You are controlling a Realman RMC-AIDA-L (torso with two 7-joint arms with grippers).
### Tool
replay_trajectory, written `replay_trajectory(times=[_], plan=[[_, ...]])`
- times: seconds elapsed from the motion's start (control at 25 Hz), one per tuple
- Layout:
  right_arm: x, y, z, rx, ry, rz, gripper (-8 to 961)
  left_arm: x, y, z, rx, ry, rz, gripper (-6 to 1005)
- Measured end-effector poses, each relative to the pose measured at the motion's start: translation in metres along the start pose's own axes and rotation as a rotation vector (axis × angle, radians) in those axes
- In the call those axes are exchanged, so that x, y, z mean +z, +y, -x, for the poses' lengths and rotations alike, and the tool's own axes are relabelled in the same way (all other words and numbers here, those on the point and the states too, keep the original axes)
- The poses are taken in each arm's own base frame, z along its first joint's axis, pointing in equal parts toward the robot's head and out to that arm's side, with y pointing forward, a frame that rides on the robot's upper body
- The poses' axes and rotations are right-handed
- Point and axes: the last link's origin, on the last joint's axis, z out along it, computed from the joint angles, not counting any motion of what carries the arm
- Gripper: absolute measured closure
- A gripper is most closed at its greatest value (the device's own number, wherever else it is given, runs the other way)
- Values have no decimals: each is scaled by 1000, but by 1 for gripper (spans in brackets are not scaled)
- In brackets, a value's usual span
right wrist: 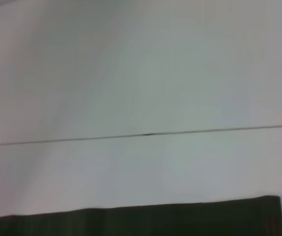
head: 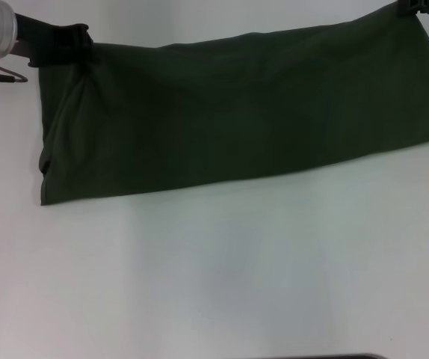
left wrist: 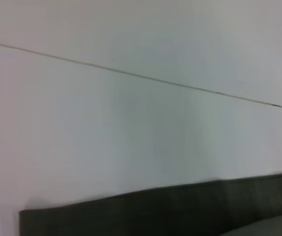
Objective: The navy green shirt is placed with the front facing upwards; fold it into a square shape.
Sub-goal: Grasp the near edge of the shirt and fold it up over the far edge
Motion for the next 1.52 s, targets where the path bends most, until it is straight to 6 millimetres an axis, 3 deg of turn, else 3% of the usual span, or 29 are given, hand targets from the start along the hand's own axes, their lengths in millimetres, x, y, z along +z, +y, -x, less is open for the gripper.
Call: replay_trajectory(times=[0.56, 0.96, 1.52], plan=[[5, -1, 20, -35, -82, -77, 917, -3, 5, -18, 7, 60, -27, 957], [33, 10, 5, -124, -62, -146, 914, 8, 12, -20, 47, 51, -102, 933], [37, 14, 8, -183, -58, -172, 906, 10, 13, -16, 59, 31, -115, 900]])
